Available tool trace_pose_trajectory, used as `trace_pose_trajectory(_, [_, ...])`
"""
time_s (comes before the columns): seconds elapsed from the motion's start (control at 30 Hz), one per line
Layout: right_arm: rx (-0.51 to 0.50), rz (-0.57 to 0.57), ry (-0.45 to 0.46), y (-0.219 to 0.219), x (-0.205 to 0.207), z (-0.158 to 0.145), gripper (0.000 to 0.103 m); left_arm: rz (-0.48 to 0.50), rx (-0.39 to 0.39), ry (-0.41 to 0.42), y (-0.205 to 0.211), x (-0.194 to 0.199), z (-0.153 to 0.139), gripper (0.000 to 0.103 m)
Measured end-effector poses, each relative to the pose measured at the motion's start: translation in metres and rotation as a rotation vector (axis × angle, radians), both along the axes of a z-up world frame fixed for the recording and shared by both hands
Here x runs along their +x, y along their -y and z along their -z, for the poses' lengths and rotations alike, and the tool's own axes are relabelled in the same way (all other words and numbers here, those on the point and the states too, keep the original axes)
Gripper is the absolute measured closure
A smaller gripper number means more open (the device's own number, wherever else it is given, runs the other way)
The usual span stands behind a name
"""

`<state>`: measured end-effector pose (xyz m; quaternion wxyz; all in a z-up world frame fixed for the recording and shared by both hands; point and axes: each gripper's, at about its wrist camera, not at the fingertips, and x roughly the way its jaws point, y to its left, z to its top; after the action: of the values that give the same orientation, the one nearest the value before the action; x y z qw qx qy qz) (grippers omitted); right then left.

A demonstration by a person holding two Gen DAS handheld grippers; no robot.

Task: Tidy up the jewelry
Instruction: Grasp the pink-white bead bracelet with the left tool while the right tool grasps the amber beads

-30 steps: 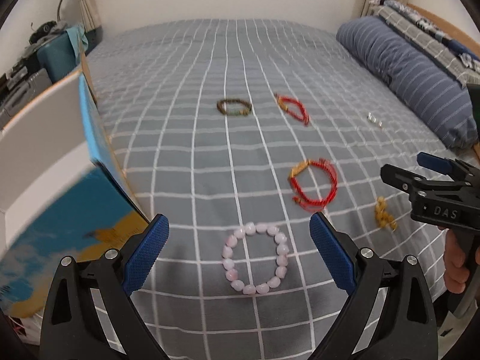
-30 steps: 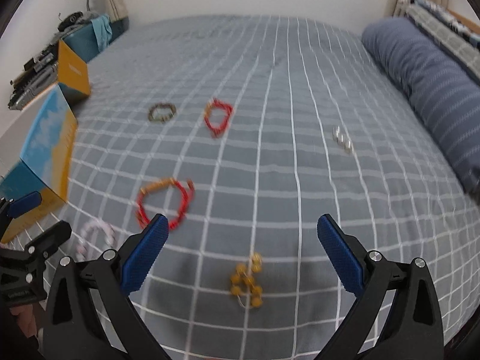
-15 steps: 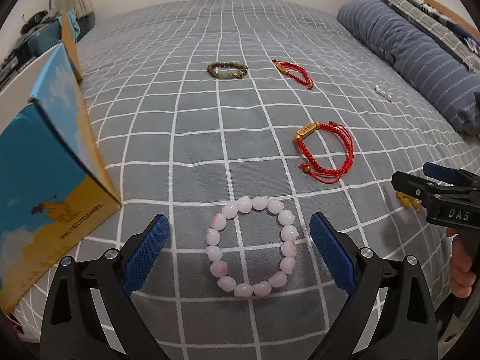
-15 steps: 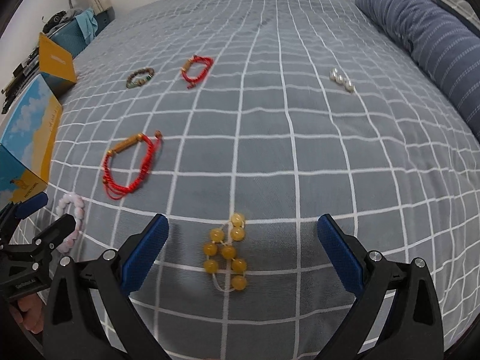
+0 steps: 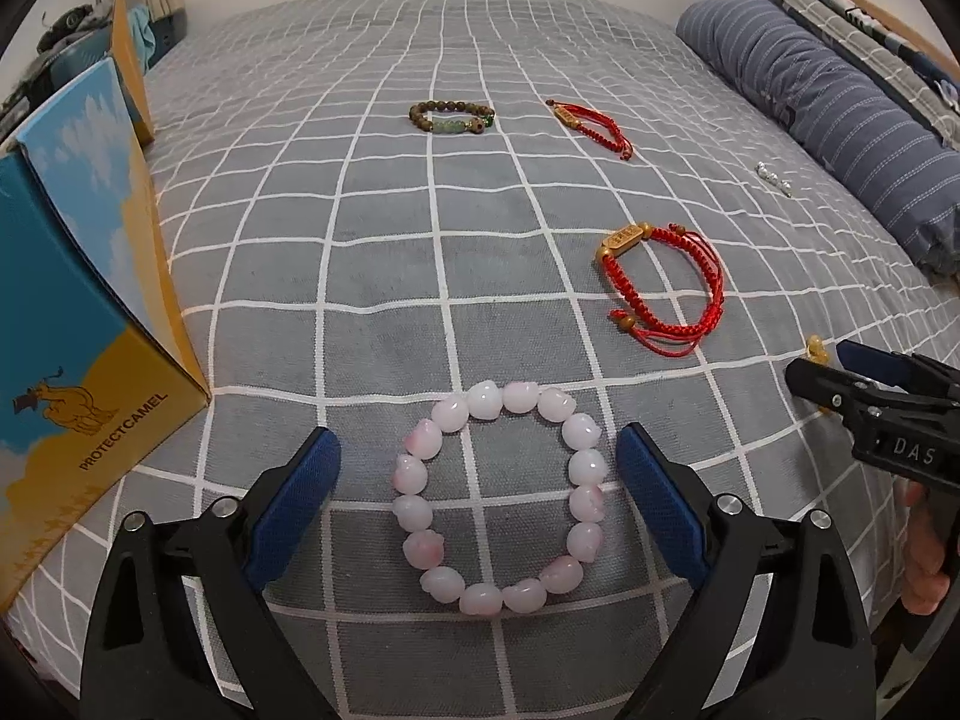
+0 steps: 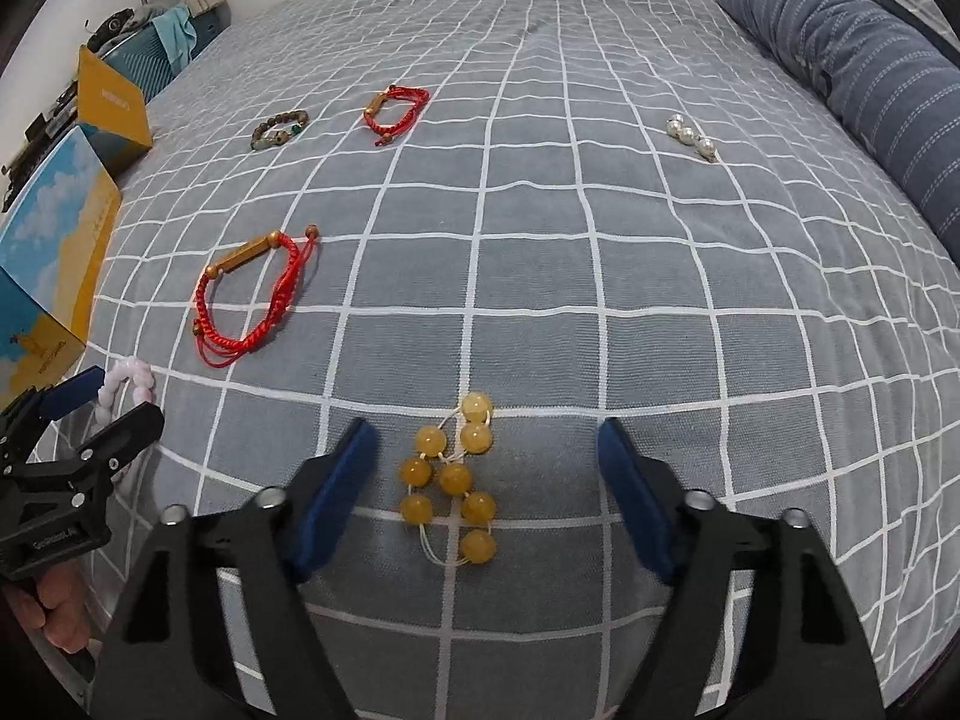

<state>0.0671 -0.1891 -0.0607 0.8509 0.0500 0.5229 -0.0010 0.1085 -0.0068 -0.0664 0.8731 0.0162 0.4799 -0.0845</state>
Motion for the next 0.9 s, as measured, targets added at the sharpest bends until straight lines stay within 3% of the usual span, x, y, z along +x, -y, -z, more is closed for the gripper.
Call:
trace_pose_trajectory(0.13, [-0.014,0.005,0.002,0.000,-0.003,-0.003,0.055,-0.002,-0.002,-0.003,-0.001,-0.003,-0.001,0.032])
trace_pose_trajectory(0.2, [-0.016,0.004,0.000,0.000,-0.004,-0.004,0.065,0.001,-0.004,-0.010,-0.001,-0.004,-0.002,0.049])
trace_pose_trajectory(0.23, [-0.017,0.003,0.000,0.000,-0.005,-0.005,0.068,0.002,-0.003,-0.014,0.000,-0.004,-0.003,0.052])
trace_pose_trajectory(0.3, [-0.019,0.003,-0.001,-0.001,-0.007,-0.006,0.081,0.007,-0.005,-0.021,0.000,-0.006,-0.004,0.074])
trace_pose_trajectory(0.37, [-0.030,0.008,-0.001,-0.001,-0.008,-0.006,0.087,0.003,-0.008,-0.027,-0.001,-0.006,-0.006,0.085])
trace_pose_trajectory(0.5, [-0.010,0.021,0.001,0.002,-0.012,-0.009,0.094,-0.004,-0.051,-0.043,-0.010,-0.006,-0.010,0.094])
trace_pose_trajectory(0.9, [0.005,0.014,0.038,-0.002,-0.014,-0.030,0.094,0.007,-0.051,-0.034,-0.013,-0.007,-0.033,0.094])
